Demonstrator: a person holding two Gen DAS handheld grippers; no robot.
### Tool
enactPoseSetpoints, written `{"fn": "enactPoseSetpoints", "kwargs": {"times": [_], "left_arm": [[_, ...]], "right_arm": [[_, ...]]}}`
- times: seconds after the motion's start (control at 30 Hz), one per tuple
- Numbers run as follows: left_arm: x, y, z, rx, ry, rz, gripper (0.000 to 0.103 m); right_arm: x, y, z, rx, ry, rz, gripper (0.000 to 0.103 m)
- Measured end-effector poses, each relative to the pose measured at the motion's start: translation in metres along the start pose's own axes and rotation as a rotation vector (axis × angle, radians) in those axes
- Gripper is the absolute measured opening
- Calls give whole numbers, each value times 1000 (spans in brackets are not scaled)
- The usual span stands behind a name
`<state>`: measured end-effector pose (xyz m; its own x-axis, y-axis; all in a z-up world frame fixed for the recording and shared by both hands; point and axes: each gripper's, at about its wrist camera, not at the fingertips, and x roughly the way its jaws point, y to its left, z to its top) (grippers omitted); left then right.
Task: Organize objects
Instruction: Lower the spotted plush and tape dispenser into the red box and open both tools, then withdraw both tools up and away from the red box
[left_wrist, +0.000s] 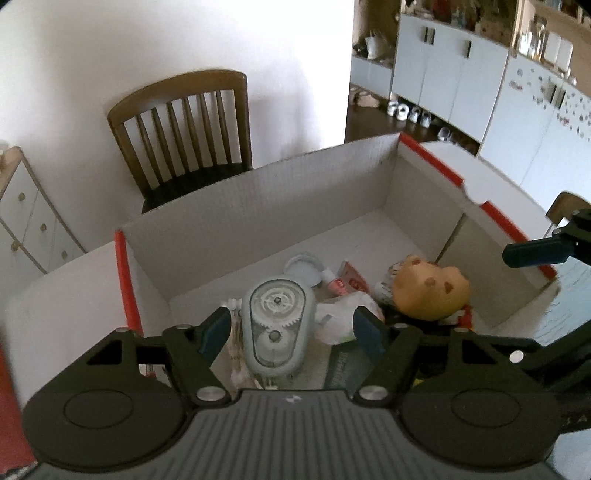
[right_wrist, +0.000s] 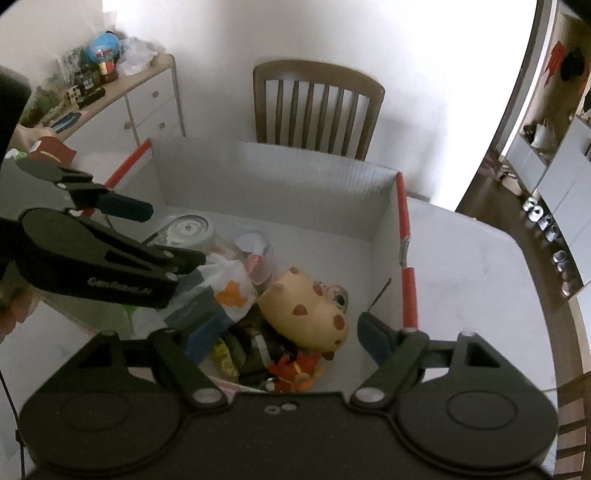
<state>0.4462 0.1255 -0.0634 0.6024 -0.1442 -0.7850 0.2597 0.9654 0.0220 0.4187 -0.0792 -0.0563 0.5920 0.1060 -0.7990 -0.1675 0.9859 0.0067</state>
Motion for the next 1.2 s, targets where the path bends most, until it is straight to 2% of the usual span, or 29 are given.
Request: {"fn": "enactPoseSetpoints", "kwargs": {"times": [0.33, 0.67, 0.77, 1.13, 1.2], "left_arm": [[-51, -7, -16, -50, -102, -21, 72], [-94, -22, -35, -76, -152, -7, 72], [-106, -25, -42, -89, -173, -7, 82], [-141, -35, -68, -167, -226, 5, 85], [-147, -37, -72, -184, -233, 6, 93]], "right_arm": [[-40, 0, -3, -8, -86, 7, 82], [-75, 2, -14, -15, -162, 44, 83], [-84, 3, -19, -14, -180, 60, 85], [-115, -1, -44, 2, -236, 122, 90], [-121, -2, -48, 4, -248, 136, 92]]}}
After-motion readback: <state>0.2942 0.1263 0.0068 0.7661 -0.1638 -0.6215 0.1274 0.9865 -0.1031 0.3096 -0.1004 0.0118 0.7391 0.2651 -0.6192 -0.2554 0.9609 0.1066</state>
